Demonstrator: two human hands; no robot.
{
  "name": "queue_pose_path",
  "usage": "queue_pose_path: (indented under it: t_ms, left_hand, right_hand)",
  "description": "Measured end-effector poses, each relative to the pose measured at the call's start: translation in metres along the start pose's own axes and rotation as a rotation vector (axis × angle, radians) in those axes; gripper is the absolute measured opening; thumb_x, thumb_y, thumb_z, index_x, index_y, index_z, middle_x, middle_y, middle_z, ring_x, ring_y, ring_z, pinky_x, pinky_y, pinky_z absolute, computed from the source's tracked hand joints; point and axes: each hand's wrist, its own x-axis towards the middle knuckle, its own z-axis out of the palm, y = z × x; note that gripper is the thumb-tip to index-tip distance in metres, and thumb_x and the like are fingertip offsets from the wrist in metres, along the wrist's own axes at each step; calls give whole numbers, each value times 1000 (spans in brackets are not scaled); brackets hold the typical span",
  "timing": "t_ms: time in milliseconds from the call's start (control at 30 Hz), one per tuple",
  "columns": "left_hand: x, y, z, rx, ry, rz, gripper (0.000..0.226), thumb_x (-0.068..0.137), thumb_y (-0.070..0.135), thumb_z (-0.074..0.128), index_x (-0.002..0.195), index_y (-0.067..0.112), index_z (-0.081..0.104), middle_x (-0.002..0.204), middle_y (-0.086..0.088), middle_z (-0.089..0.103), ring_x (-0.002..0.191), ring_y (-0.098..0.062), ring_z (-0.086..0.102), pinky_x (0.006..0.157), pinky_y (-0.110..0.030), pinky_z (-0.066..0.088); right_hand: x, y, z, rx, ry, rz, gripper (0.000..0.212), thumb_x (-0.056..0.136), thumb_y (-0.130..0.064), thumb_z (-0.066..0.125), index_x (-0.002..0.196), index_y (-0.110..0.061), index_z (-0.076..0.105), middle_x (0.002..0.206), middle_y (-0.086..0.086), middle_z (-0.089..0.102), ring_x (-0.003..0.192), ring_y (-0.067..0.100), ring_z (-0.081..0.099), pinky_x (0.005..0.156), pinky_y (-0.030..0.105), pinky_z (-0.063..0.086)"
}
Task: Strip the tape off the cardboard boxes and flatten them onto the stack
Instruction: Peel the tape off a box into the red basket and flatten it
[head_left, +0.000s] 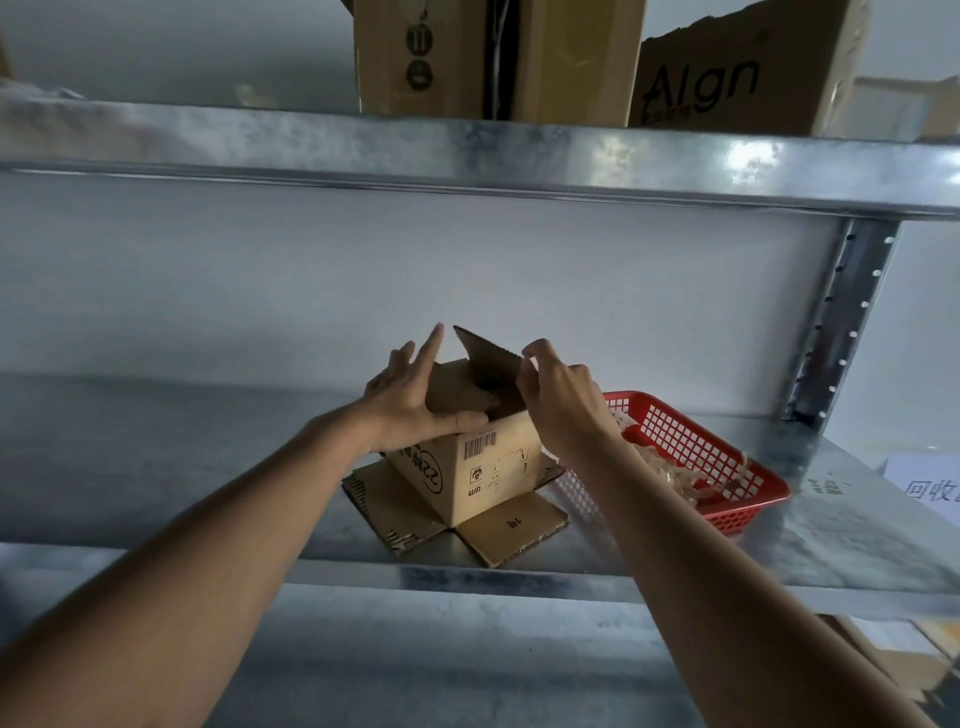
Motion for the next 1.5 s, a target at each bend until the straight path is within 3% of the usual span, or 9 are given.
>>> queue_pose_path:
  t_ms: [200,467,633,767,900,1000,1267,1400,1500]
  left_hand:
    - [-1,-18,-5,4,45,-4,132,60,95,65,164,39,6,166,-1,14,155,-32,13,121,-59,26]
    - [-7,-30,-11,-265,161,103,156,46,77,88,164,34,-4,156,4,22,147,-19,28,120,-47,33]
    - [-8,-51,-17,-549,106,157,73,60,27,100,125,25,67,117,13,74,112,-7,66,91,-24,58]
    - [-7,-63,-27,-603,-57,194,31,83,-5,79,109,11,75,111,5,77,110,-9,68,92,-21,54]
    - [-11,-54,-36,-650,-262,95,7,66,8,60,61,7,55,71,-4,55,84,-16,54,84,-20,44]
    - [-8,-47,-42,-743,-365,93,30,73,22,55,85,-5,57,91,-25,54,97,-27,52,98,-36,45]
    - [1,-34,-58,-858,-532,-85,75,99,57,27,118,1,74,104,-17,69,104,-27,60,106,-49,44]
    - [0,-12,-59,-471,-387,-37,32,101,42,61,132,36,67,129,-9,67,122,-28,63,99,-51,57]
    - [6,-3,-57,-289,-288,-25,56,91,34,77,139,51,54,133,-1,46,111,-22,63,83,-42,64]
  right_hand:
    - [-3,-1,7,122,213,173,71,88,23,36,144,-21,42,96,12,56,67,20,51,49,30,38]
    - [13,-13,11,-145,18,227,30,91,2,66,119,-8,69,122,12,54,98,24,49,85,30,46]
    - [17,-22,2,-150,-243,176,46,88,9,65,131,-6,64,131,12,52,127,31,42,107,41,42]
    - [23,-18,2,-113,-399,177,79,89,10,65,154,-28,44,145,15,32,137,38,30,112,46,34]
    - [32,-8,11,-32,-481,148,62,97,-8,66,142,-48,52,145,10,24,136,38,23,111,50,33]
    - [38,-9,16,132,-465,185,36,98,-21,66,102,-56,70,142,3,37,129,32,32,101,46,41]
    - [18,-6,4,584,-161,113,21,78,-36,78,97,-27,76,109,11,72,99,25,71,74,22,56]
    - [0,-9,1,697,-90,30,34,81,-41,69,113,-28,70,127,9,51,113,21,59,70,15,53]
    - [-13,-14,-2,756,-59,44,41,81,-46,68,119,-32,66,135,-4,36,121,3,44,78,5,48]
